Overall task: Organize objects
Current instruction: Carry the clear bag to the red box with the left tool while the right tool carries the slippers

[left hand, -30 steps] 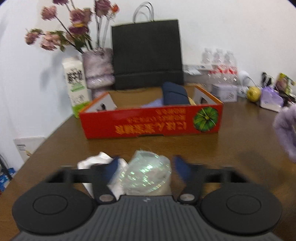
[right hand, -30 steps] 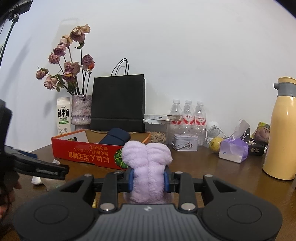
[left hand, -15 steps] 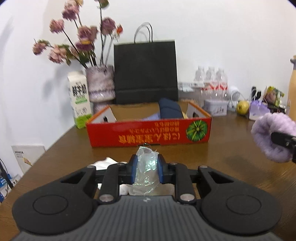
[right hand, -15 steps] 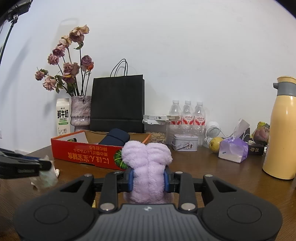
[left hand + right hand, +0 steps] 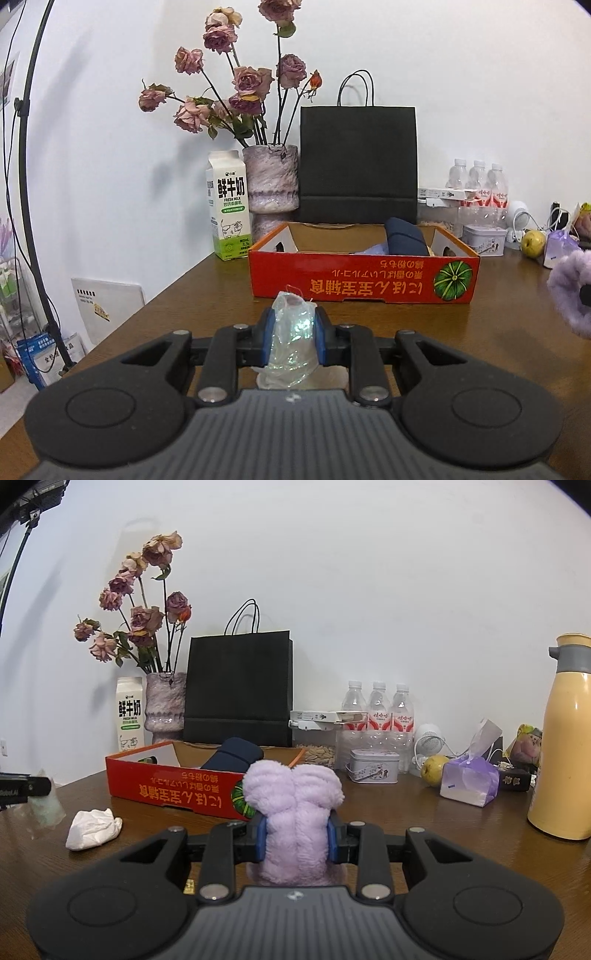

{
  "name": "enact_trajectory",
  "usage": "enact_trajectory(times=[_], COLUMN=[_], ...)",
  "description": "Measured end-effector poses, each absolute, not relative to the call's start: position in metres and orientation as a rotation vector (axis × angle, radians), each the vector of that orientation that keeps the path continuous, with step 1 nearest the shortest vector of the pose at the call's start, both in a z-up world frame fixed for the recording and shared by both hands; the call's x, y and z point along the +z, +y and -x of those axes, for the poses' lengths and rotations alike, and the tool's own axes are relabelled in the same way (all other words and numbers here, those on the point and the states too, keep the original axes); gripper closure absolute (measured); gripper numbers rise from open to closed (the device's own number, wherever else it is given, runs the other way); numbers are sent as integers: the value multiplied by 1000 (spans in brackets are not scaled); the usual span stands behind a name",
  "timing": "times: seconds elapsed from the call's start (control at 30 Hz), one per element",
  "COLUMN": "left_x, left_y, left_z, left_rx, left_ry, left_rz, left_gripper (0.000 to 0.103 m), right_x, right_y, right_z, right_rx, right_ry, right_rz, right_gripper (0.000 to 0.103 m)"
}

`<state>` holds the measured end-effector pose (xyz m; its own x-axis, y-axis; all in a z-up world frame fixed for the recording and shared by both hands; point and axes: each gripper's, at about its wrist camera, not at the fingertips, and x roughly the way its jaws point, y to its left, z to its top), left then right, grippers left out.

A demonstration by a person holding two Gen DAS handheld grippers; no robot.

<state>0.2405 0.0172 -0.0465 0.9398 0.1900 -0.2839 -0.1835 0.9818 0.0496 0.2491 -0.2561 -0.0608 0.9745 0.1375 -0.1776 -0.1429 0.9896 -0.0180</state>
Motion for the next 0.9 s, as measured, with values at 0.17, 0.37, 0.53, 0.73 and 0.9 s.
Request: enact_trajectory(times=[0.17,0.37,0.53,0.73,0.9], left_x=[-48,-51,-53,-54,-53], left_y=[18,18,17,17,16], left_z=[-237,-238,-236,-237,-239], left_rx=[199,222,232,231,231], left_ry=[294,307,317,321,325], left_rz=[-21,-24,-34,-35,-33], left_gripper=[80,80,80,80,80], right_x=[-61,-60,-60,-61,-60], right_y=[-251,-247,-245,-243,-240], right_z=[-246,-244,-243,-244,-245], right_rx=[144,150,147,155,162], right_ry=[162,151,147,147,146], right_rz=[56,75,83,93,91], right_gripper=[75,75,75,75,75])
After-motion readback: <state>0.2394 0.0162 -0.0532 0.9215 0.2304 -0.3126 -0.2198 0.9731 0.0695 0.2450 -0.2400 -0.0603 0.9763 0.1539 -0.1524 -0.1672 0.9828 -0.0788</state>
